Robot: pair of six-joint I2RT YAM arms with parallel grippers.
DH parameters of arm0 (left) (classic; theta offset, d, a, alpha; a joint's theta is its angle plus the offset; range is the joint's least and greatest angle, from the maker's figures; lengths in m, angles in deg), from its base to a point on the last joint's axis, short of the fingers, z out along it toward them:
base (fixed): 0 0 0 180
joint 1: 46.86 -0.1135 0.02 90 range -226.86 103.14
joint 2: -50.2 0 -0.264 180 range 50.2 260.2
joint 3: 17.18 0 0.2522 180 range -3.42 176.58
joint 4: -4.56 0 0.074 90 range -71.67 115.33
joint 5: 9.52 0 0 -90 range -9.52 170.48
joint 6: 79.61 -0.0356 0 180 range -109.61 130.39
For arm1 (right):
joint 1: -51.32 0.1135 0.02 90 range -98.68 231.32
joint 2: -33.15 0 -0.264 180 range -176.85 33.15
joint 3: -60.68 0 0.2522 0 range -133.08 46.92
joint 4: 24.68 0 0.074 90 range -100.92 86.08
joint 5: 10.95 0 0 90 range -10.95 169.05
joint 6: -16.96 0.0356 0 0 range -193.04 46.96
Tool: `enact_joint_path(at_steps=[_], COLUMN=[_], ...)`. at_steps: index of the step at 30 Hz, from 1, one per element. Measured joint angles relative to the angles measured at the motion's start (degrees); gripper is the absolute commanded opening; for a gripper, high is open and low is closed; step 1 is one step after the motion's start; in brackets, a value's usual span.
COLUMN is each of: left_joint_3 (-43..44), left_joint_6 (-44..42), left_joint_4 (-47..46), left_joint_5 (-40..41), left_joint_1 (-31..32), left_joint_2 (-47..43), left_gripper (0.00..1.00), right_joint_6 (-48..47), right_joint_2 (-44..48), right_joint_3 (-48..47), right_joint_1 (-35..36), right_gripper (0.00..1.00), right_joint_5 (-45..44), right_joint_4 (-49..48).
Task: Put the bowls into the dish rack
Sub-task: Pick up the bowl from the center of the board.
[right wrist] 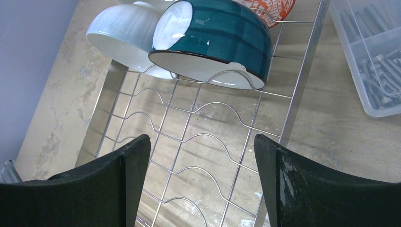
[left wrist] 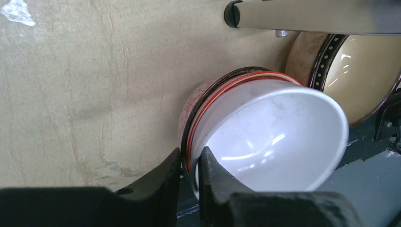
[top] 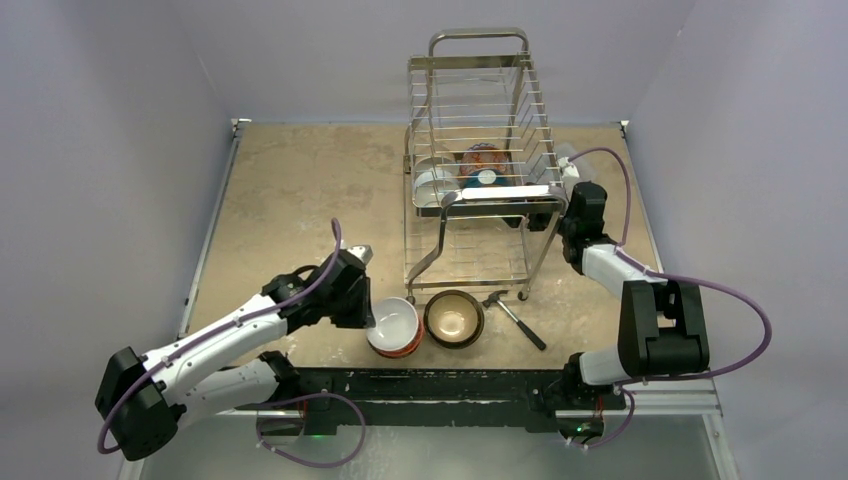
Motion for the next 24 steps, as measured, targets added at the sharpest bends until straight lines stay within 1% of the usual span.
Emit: enact_joint_path(at_steps=[4,6,8,11,16,20,24], left_joint_3=[0.9,1.4,2.1,2.5,2.9,3.4,4.4], left_joint_6=[-0.6,-0.9,-1.2,-1.9,-2.3,-3.5,-4.4], left_joint_4=[1.1,1.4,1.5,1.6,2.2,3.1,4.3], left_joint_5=[0.9,1.2,1.3,1.4,1.8,2.9,4.2], left_joint_1=[0.0,0.0,0.0,0.0,0.0,0.1,0.5], left_joint_2=[-0.7,-1.2,-1.4,-1.3,0.3,1.7,2.2], left_gripper=[0.38,0.40,0.41,0.40,0.36,0.30,0.21], right_joint_6=[0.0,0.0,0.0,0.0,0.0,0.0,-0.1], right_joint_2=[0.0,0.0,0.0,0.0,0.0,0.0,0.0], right_joint_3=[0.0,0.0,0.0,0.0,0.0,0.0,0.0], right_joint_1=[0.0,0.0,0.0,0.0,0.0,0.0,0.0], right_gripper=[0.83,0.83,0.83,0.83,0.83,0.83,0.83], right_joint_5=[0.0,0.0,0.0,0.0,0.0,0.0,0.0], right_joint_4=[0.0,0.0,0.0,0.0,0.0,0.0,0.0])
